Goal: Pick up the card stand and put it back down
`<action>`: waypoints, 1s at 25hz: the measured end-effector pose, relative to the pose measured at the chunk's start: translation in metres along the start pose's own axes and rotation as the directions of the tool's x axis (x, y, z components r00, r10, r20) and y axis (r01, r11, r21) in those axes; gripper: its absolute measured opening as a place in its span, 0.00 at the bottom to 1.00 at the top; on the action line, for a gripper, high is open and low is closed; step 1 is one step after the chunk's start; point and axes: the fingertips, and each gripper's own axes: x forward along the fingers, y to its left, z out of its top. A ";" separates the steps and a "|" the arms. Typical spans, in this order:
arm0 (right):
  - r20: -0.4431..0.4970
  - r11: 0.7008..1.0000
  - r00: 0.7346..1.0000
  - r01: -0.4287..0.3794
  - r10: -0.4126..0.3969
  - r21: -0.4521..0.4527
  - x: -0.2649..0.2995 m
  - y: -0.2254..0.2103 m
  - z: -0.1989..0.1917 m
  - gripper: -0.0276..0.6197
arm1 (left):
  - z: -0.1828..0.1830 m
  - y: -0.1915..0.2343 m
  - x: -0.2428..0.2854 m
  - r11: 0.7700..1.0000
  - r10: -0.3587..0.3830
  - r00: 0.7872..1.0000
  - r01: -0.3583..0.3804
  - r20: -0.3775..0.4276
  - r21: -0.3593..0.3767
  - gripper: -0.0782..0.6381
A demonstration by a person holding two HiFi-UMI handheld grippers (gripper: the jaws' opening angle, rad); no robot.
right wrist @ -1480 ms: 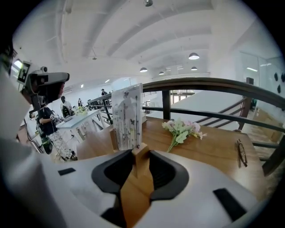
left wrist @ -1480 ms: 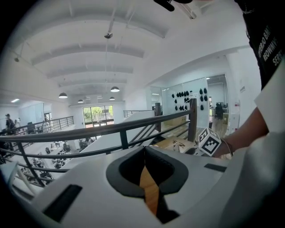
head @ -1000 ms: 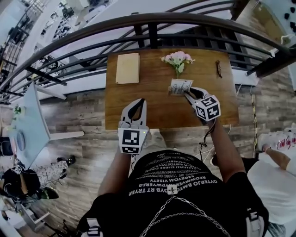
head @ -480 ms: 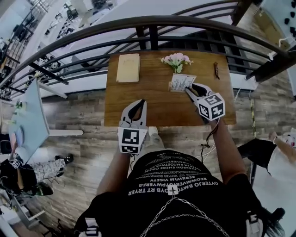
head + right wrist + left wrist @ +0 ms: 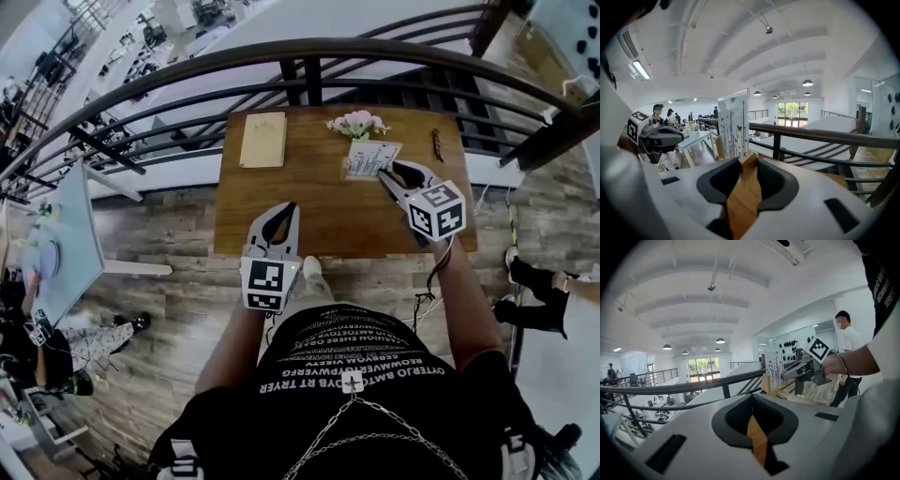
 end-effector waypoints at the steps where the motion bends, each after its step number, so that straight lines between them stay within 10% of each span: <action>1: 0.005 1.000 1.000 -0.003 0.003 -0.004 -0.002 0.002 0.004 0.24 | 0.000 0.000 -0.001 1.000 -0.001 1.000 0.001 0.001 0.002 0.15; 25: 0.054 0.999 0.998 -0.018 0.020 -0.038 -0.015 0.003 0.032 0.24 | -0.008 0.001 -0.005 1.000 0.025 1.000 -0.025 -0.008 -0.005 0.15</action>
